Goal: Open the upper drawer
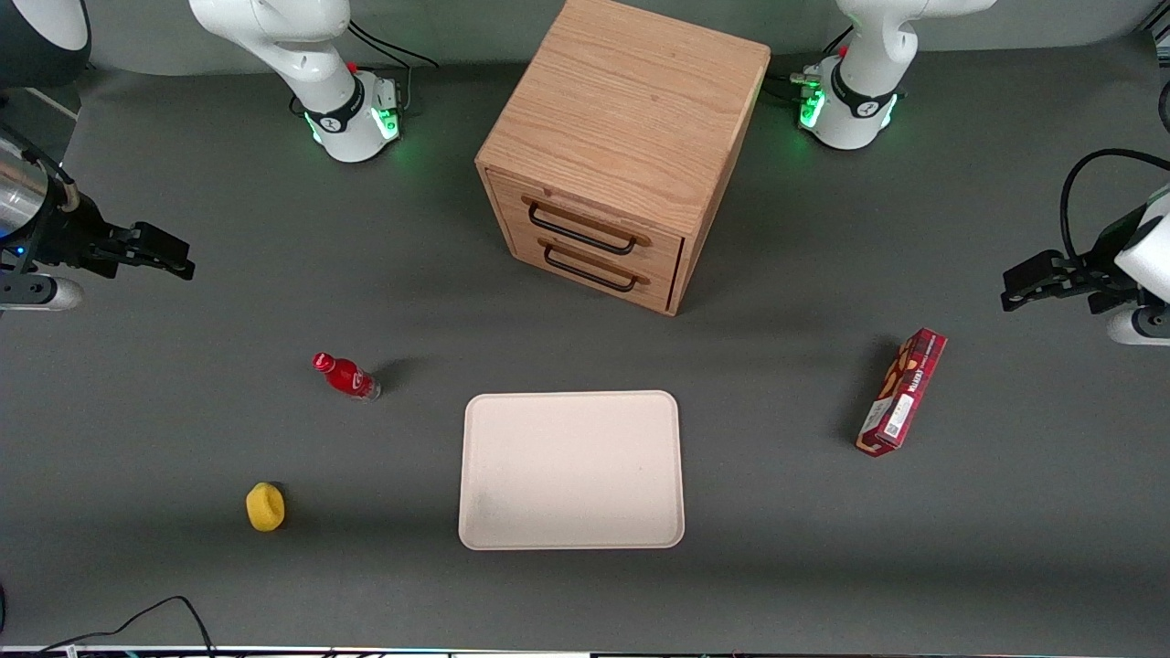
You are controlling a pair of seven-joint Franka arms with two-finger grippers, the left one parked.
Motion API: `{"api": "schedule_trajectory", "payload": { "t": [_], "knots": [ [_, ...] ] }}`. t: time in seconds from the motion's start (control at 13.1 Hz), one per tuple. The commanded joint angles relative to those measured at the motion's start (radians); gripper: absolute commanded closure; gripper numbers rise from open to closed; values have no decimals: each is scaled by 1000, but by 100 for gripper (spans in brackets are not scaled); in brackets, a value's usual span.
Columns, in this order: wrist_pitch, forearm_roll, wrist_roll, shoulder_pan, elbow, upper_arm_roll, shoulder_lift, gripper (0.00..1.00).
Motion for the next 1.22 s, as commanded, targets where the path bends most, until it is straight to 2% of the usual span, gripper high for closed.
{"api": "schedule_trajectory", "payload": {
  "t": [0.0,0.15,0.23,0.53,0.76,0.99,1.14],
  "knots": [
    [-5,38,24,14,14,-5,6,0],
    [-5,41,23,14,17,25,18,0],
    [-5,47,18,14,19,80,24,0],
    [32,87,-83,10,46,396,108,0],
    [237,79,-141,25,43,569,219,0],
    [360,84,-361,43,45,617,366,0],
    [411,84,-397,85,40,623,400,0]
  ]
}}
